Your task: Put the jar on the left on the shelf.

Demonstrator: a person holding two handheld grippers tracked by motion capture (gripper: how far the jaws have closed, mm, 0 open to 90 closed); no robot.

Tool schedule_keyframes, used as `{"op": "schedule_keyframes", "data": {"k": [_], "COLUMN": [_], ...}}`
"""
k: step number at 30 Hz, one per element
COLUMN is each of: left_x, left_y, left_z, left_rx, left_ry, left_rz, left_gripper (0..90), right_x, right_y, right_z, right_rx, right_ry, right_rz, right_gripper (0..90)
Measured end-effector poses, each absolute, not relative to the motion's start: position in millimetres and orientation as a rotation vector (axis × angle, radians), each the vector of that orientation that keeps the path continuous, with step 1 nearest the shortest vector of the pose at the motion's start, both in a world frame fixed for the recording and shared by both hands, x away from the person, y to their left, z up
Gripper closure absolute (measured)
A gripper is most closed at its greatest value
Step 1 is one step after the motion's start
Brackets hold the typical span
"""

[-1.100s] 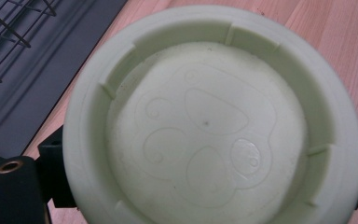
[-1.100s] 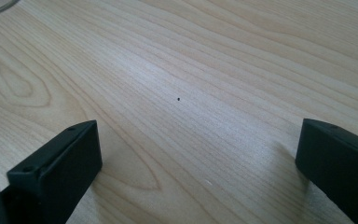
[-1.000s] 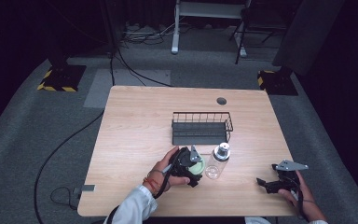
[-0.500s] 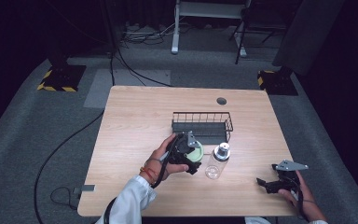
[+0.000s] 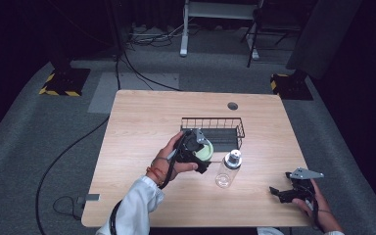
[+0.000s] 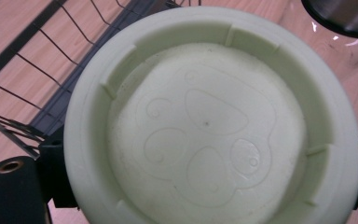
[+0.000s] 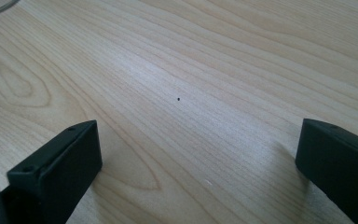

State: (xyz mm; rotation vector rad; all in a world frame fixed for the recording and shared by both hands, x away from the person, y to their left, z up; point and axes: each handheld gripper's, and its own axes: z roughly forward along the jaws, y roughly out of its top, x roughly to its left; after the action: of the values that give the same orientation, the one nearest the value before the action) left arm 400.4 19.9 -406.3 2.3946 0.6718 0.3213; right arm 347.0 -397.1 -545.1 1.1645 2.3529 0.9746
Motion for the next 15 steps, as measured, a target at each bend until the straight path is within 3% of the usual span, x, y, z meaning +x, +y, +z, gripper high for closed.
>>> {"op": "schedule_keyframes", "data": {"k": [15], "left_x": [424], "left_y": [16], "left_z": [-380], "left_rx": [2.392], "left_ry": [0.721], "left_rz": [0.378], "left_gripper": [11.1], "right_x": [347], "right_y": [-397], "right_z": [-545], "right_rx": [1.164], "right_ry": [2.353], "right_rz": [0.975], "right_gripper": [0.3]}}
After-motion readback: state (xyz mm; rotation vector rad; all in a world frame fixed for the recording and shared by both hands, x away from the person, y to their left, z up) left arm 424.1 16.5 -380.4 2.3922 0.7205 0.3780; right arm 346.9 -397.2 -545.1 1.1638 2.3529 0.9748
